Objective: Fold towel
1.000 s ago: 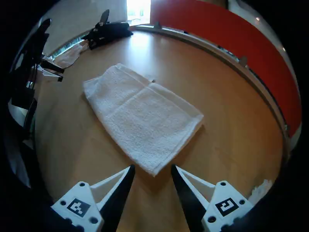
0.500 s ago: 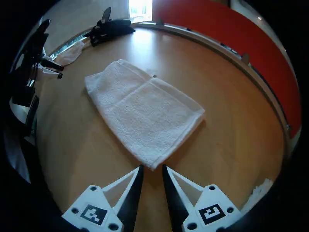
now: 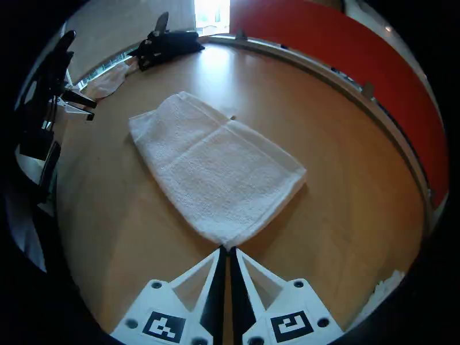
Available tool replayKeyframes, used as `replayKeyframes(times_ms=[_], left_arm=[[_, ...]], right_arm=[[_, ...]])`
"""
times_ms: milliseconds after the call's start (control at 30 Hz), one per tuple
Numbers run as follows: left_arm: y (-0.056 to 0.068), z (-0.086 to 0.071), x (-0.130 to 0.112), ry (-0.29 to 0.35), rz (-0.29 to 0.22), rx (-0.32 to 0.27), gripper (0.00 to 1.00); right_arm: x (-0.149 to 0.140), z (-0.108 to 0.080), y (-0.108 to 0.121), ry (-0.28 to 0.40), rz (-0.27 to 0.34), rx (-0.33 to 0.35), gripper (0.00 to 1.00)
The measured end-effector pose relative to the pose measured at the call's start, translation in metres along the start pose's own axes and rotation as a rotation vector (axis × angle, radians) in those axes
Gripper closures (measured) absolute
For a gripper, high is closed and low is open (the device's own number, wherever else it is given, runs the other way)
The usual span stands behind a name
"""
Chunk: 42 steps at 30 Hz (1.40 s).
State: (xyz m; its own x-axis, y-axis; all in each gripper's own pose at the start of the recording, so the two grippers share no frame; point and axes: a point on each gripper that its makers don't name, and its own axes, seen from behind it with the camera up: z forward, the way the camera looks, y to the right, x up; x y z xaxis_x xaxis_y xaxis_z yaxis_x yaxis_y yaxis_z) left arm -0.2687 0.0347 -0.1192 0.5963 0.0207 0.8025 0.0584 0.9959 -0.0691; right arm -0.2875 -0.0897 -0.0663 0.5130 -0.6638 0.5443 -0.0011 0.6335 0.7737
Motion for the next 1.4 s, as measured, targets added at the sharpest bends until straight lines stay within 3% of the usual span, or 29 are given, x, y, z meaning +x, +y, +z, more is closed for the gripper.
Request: replayKeyframes(times_ms=[300,800,1400], left_arm=[[-0.001,0.000,0.004,0.007,0.003,0.003,0.06],[-0.001,-0.001,0.018,0.026,0.015,0.001,0.06],[0.001,-0.002,0.030,0.042,0.026,-0.004,0.06]], right_arm=[[0.018,-0.013,0.004,0.030,-0.015,-0.033,0.96],[0.073,-0.057,0.016,0.130,-0.069,-0.099,0.96],[0.086,-0.089,0.031,0.159,-0.107,-0.147,0.96]])
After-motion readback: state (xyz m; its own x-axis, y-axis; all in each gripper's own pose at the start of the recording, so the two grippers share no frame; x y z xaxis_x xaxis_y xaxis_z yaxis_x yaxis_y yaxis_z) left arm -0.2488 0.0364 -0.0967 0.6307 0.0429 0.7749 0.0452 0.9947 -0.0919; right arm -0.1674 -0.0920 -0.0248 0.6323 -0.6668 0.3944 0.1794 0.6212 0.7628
